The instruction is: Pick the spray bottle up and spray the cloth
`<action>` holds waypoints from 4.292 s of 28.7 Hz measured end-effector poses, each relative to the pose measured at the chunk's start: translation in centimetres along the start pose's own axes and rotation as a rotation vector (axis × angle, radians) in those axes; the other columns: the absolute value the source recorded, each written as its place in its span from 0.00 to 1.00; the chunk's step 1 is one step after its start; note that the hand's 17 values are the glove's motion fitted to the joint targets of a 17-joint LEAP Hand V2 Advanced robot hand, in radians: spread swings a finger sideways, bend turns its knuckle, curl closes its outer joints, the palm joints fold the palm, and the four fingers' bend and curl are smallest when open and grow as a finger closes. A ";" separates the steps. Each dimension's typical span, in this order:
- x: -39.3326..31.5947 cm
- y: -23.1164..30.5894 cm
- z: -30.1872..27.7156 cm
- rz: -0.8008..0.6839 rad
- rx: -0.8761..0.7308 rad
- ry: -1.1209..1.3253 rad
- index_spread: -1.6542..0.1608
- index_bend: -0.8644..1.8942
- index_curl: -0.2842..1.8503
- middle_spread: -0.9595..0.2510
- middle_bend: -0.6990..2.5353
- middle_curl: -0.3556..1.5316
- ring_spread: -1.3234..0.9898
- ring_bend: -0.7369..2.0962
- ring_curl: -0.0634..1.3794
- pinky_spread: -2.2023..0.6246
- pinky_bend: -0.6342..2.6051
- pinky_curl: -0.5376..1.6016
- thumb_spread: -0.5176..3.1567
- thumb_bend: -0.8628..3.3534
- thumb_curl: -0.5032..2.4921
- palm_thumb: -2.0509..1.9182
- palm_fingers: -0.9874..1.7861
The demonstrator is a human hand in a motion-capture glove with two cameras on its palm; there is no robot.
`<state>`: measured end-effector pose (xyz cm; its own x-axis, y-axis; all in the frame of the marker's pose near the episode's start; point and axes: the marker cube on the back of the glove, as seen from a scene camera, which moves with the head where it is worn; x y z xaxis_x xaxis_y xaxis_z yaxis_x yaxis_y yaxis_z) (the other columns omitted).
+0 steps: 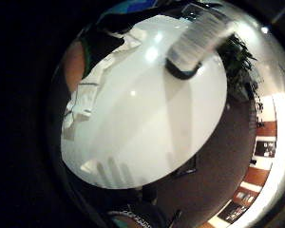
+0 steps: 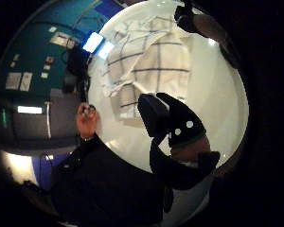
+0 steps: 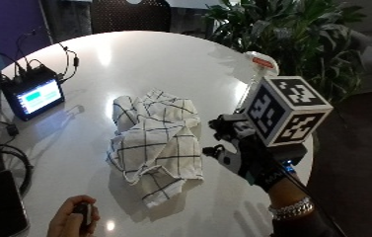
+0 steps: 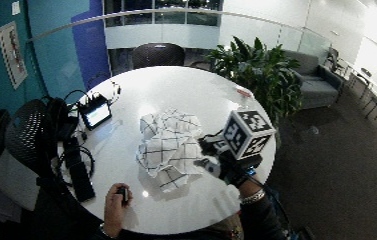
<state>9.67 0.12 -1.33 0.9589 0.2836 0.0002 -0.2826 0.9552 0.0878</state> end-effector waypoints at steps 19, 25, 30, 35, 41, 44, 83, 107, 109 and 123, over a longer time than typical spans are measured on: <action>10.2 -7.8 -4.0 0.535 0.520 -0.350 0.75 0.37 0.29 0.72 0.30 0.37 0.53 0.41 0.28 0.82 0.25 0.37 0.45 0.22 0.25 0.70 0.68; 10.0 -9.5 -2.5 0.579 0.589 -0.416 0.75 0.39 0.30 0.72 0.31 0.38 0.54 0.39 0.28 0.84 0.22 0.35 0.44 0.22 0.26 0.71 0.66; 9.9 -10.8 -1.5 0.533 0.662 -0.574 0.75 0.39 0.30 0.71 0.32 0.39 0.53 0.39 0.28 0.85 0.22 0.34 0.43 0.21 0.26 0.71 0.68; 10.3 -12.0 -0.4 0.468 0.728 -0.697 0.75 0.37 0.30 0.67 0.36 0.41 0.52 0.42 0.29 0.83 0.23 0.33 0.43 0.21 0.27 0.73 0.76; 10.9 -12.3 0.0 0.406 0.863 -0.723 0.76 0.38 0.32 0.65 0.34 0.42 0.51 0.45 0.33 0.76 0.31 0.37 0.40 0.21 0.30 0.74 0.84; 11.4 -12.2 -0.3 0.384 0.936 -0.666 0.76 0.37 0.32 0.64 0.34 0.42 0.50 0.48 0.35 0.71 0.33 0.39 0.38 0.20 0.31 0.74 0.88; 0.1 -15.3 -14.3 -0.344 0.417 0.524 0.76 0.38 0.37 0.61 0.37 0.46 0.49 0.52 0.36 0.66 0.37 0.44 0.33 0.20 0.38 0.74 0.85; -5.3 -14.4 -5.6 -0.567 0.219 0.755 0.76 0.38 0.38 0.61 0.37 0.46 0.49 0.52 0.36 0.66 0.37 0.44 0.32 0.20 0.40 0.74 0.85; -5.7 -14.7 -6.6 -0.549 0.249 0.690 0.76 0.38 0.38 0.61 0.37 0.46 0.49 0.52 0.36 0.66 0.37 0.44 0.32 0.20 0.40 0.74 0.85; -11.7 -15.2 -11.9 -0.521 0.419 0.037 0.76 0.38 0.39 0.61 0.37 0.46 0.49 0.52 0.36 0.66 0.37 0.44 0.32 0.20 0.41 0.74 0.85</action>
<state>2.50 -16.70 -14.57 0.9638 -0.1959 -0.1808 0.2579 0.8568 0.4465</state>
